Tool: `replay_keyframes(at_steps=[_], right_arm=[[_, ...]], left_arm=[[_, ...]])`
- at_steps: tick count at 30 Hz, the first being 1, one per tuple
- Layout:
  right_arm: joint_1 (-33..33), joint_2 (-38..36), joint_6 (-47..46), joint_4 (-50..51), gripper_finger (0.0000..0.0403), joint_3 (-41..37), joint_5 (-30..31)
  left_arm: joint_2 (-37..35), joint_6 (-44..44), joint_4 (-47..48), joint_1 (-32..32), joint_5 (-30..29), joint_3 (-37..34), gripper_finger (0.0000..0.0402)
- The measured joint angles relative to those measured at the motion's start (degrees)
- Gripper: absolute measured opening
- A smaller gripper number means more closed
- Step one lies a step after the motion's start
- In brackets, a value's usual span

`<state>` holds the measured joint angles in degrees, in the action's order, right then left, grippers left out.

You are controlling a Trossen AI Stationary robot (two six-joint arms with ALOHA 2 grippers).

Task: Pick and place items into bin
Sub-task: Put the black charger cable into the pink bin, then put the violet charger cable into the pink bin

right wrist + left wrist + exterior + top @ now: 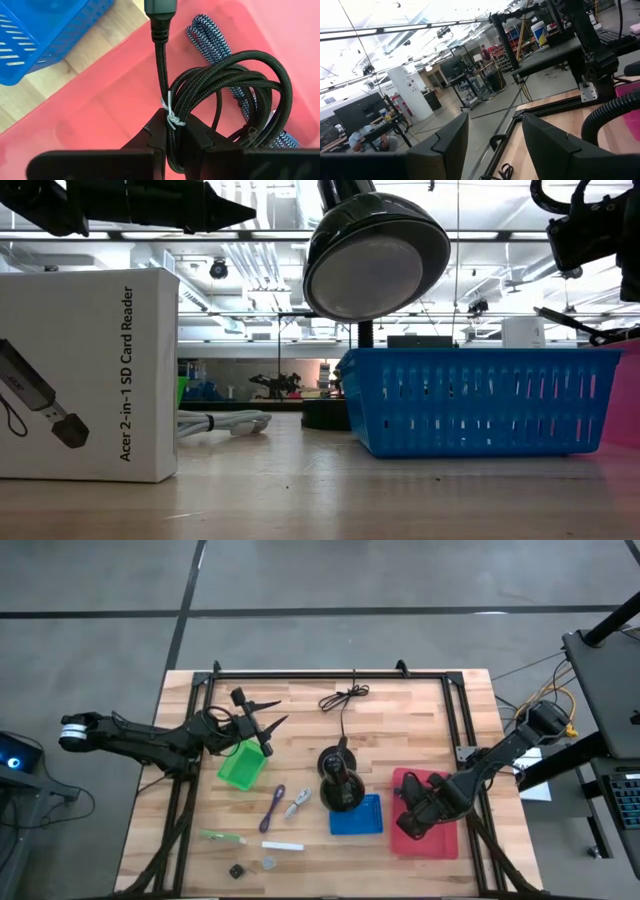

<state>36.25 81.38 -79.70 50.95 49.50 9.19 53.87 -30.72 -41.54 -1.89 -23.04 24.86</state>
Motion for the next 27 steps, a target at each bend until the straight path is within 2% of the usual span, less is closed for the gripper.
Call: replay_keyframes(at_steps=[23, 27], right_arm=[[0.0, -0.3, 0.6, -0.5, 0.0089, 0.0, -0.2], [0.0, -0.5, 3.5, -0.5, 0.0093, 0.0, -0.2]], left_arm=[[0.0, 0.1, 0.0, 0.0, 0.0, 0.0, 0.0172], [0.0, 0.1, 0.1, 0.0, 0.0, 0.0, 0.0172]])
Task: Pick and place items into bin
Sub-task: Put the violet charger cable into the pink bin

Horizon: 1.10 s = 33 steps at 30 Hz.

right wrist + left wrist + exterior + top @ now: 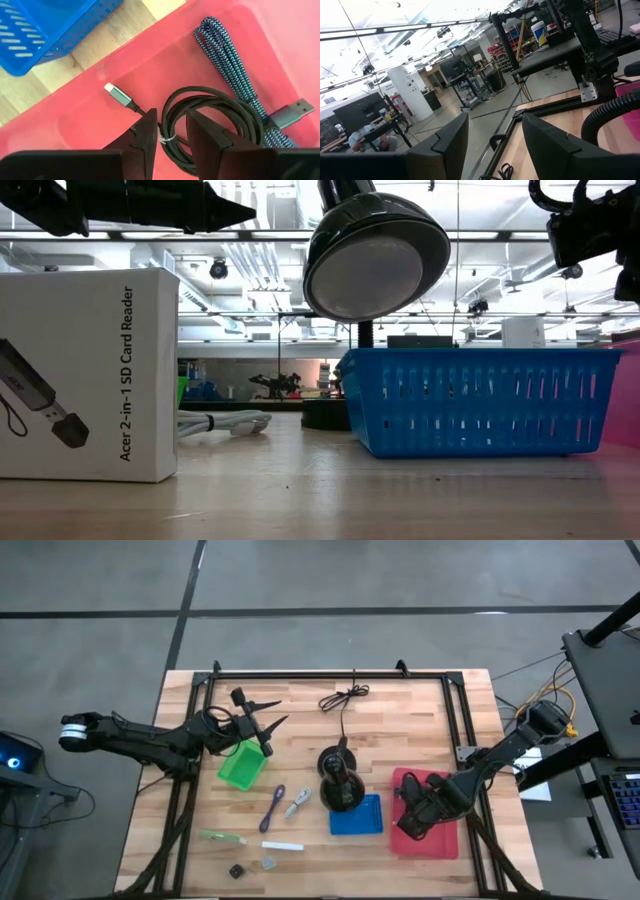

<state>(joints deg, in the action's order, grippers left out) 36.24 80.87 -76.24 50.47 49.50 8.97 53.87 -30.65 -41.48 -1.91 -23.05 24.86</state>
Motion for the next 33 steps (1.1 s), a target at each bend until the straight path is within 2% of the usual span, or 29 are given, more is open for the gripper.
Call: replay_keyframes(at_steps=[12, 18, 26, 29, 33], right_arm=[[0.0, -3.5, 9.3, -0.4, 0.007, 0.0, 2.3], [0.2, -6.2, 20.1, -3.1, 0.0071, 0.0, 12.7], [3.0, -8.7, 32.2, -5.0, 0.007, -0.1, 30.0], [3.6, -8.9, 35.4, -6.6, 0.0063, -0.7, 33.7], [3.6, -9.5, 43.8, -14.0, 0.0054, -2.9, 36.5]], left_arm=[[0.0, 0.0, 0.0, 0.0, 0.0, 0.0, 0.0172], [0.0, 0.0, 0.0, 0.0, 0.0, 0.0, 0.0172], [0.0, 0.0, 0.1, 0.0, 0.0, 0.0, 0.0172], [0.0, 0.0, 0.3, 0.0, 0.0, -0.1, 0.0172], [0.0, 0.1, 0.5, 0.0, 0.0, -0.2, 0.0172]])
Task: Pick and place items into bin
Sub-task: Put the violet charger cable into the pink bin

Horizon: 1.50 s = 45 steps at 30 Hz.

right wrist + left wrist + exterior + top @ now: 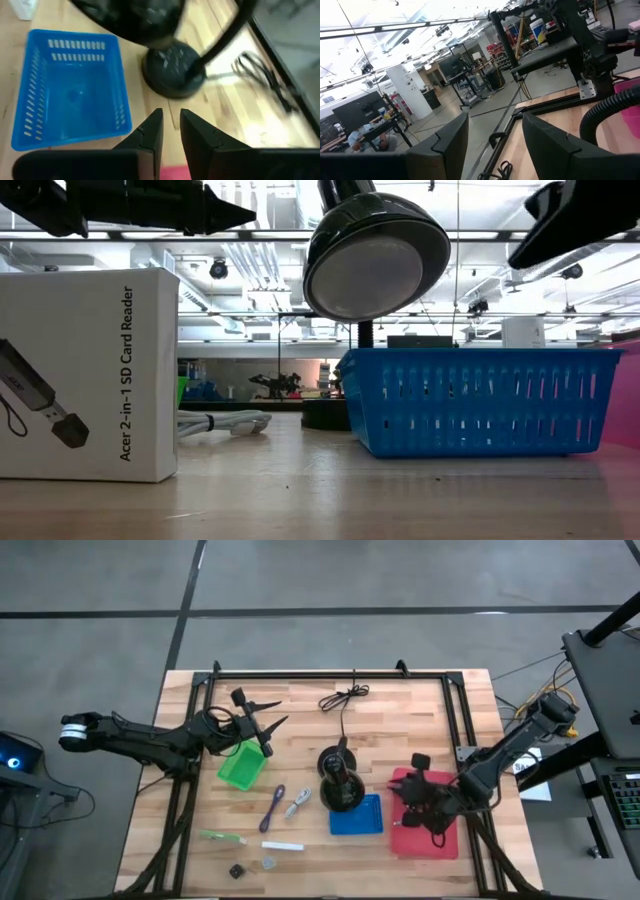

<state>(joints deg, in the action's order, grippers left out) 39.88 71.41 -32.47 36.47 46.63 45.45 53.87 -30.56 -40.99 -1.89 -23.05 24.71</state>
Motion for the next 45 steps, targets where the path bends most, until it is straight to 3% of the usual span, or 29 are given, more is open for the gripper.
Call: replay_keyframes(at_steps=[7, 14, 19, 22, 32, 37, 45], right_arm=[[-0.1, -4.5, 20.5, -19.7, 0.0037, -7.1, -5.6], [-0.3, -14.7, 39.4, -41.1, 0.0031, -18.0, -10.6], [-3.9, -24.3, 49.8, -55.2, 0.0031, -27.0, -25.3], [-8.4, -30.1, 51.7, -58.5, 0.0031, -30.6, -31.7], [-25.3, -42.4, 53.0, -57.9, 0.0031, -36.6, -34.4], [-30.8, -43.7, 51.7, -59.1, 0.0031, -36.7, -34.6], [-32.0, -41.2, 52.7, -62.5, 0.0031, -36.7, -34.6]], left_arm=[[0.0, 0.2, 0.0, 0.0, 0.0, -0.4, 0.0172], [0.0, 0.2, 0.0, 0.0, 0.0, -0.7, 0.0172], [0.0, 0.2, -0.1, 0.0, 0.0, -0.7, 0.0172], [0.0, 0.3, -0.1, 0.0, 0.0, -0.7, 0.0172], [0.0, 0.3, -0.1, 0.0, 0.0, -0.7, 0.0172], [0.0, 0.4, 0.0, 0.0, 0.0, -0.7, 0.0172], [0.0, 0.4, 1.7, 0.0, 0.0, -0.7, 0.0172]])
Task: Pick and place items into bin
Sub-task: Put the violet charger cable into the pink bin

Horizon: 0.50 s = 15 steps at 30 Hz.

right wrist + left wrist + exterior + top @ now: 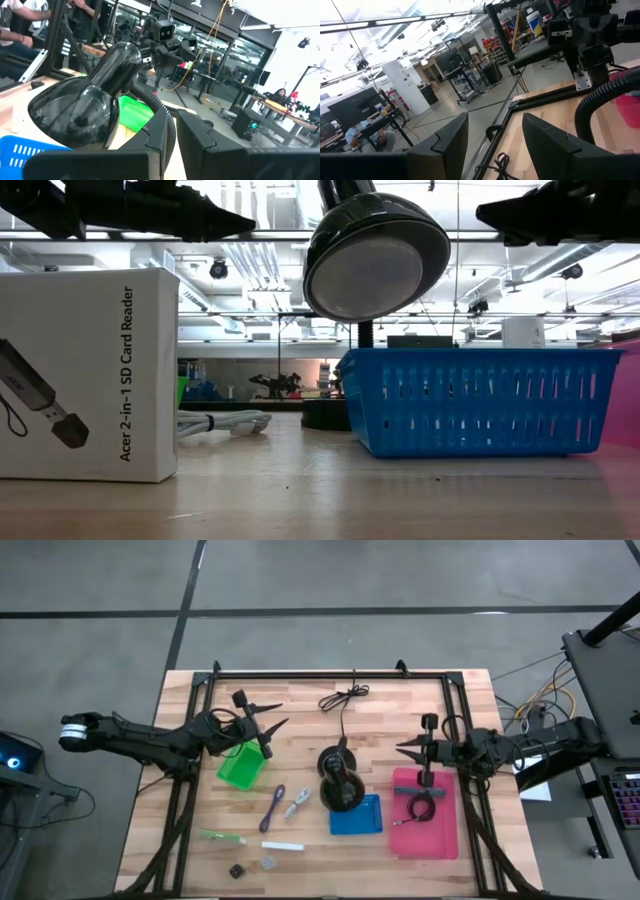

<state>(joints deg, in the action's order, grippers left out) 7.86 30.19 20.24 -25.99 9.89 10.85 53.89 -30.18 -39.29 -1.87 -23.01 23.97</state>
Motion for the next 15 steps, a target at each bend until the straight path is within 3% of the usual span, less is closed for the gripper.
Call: replay_keyframes(at_steps=[5, 15], right_arm=[[0.0, 1.0, 0.4, 0.0, 0.0031, 0.0, 0.0], [0.0, 2.2, 5.7, 0.1, 0.0031, 0.0, 1.3]], left_arm=[[0.0, 2.6, 1.7, 0.0, 0.0, 0.2, 0.0172], [0.0, 27.2, 10.0, 0.0, 0.2, 2.5, 0.0172]])
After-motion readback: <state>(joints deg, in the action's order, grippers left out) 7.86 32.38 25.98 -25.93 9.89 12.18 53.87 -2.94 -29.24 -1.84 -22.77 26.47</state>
